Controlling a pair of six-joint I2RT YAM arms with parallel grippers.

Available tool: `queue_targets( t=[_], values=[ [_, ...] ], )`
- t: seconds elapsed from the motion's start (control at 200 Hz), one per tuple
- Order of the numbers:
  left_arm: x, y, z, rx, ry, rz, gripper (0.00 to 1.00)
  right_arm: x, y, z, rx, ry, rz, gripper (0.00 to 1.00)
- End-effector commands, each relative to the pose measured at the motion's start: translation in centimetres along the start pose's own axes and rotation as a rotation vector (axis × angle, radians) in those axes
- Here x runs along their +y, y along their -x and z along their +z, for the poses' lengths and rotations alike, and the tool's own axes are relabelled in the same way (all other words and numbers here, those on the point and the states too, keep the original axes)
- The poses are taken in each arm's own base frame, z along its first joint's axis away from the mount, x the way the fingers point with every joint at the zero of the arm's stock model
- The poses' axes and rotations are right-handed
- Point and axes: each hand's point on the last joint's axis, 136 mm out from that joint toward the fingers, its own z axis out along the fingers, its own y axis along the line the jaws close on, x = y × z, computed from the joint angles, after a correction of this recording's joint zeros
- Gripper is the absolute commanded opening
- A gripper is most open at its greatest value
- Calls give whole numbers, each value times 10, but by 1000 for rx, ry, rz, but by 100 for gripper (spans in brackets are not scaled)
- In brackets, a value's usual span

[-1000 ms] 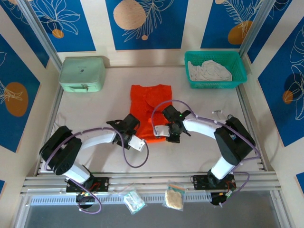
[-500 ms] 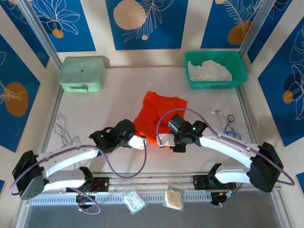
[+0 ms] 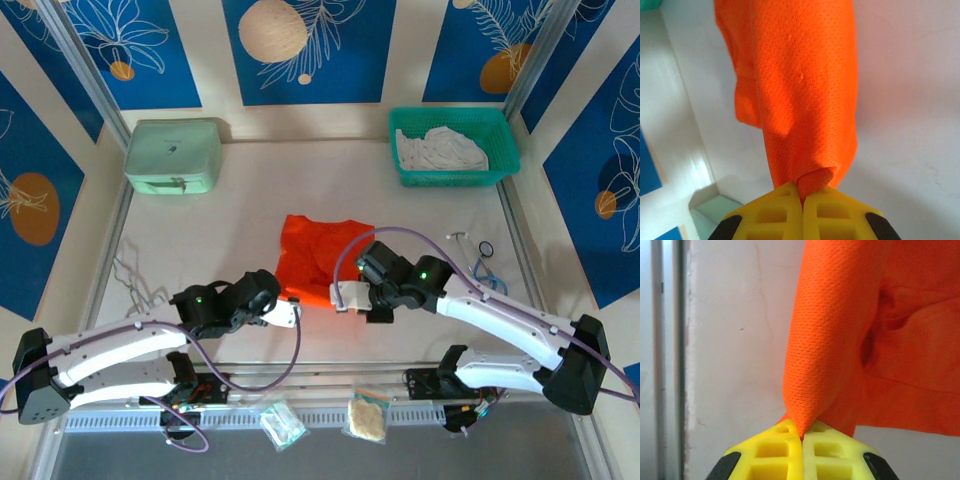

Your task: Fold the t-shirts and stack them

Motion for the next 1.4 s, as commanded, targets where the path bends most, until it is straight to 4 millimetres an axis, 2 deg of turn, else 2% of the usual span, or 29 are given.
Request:
queue_targets(
  t=[0.0,0.11,0.255,0.345,0.56,0.7,0.996,1.261,1.396],
  values=[
    [43,-2,-8,7,154,-85,0,-22,3,-13,12,-25,-21,0],
    [65,-8,-2,12,181,-127,0,-46,6,-16,7,-37,-32,0],
    [84,-9,20,-9,164,-143,0,-79,4,-12,22,-46,-25,0],
    [103,-9,34,-39,179,-169,0,-102,-1,-5,49,-66,-8,0],
    [141,-10,76,-69,179,-173,0,-150,-17,13,127,-112,59,0],
    [157,-6,108,-98,164,-156,0,-170,-30,29,166,-126,111,0],
    [171,-10,185,-87,143,-154,0,-200,-66,73,259,-174,241,0],
    [160,-40,244,0,144,-220,0,-228,-90,109,278,-251,327,0],
    [152,-57,263,57,175,-260,0,-246,-97,124,270,-322,386,0]
  ],
)
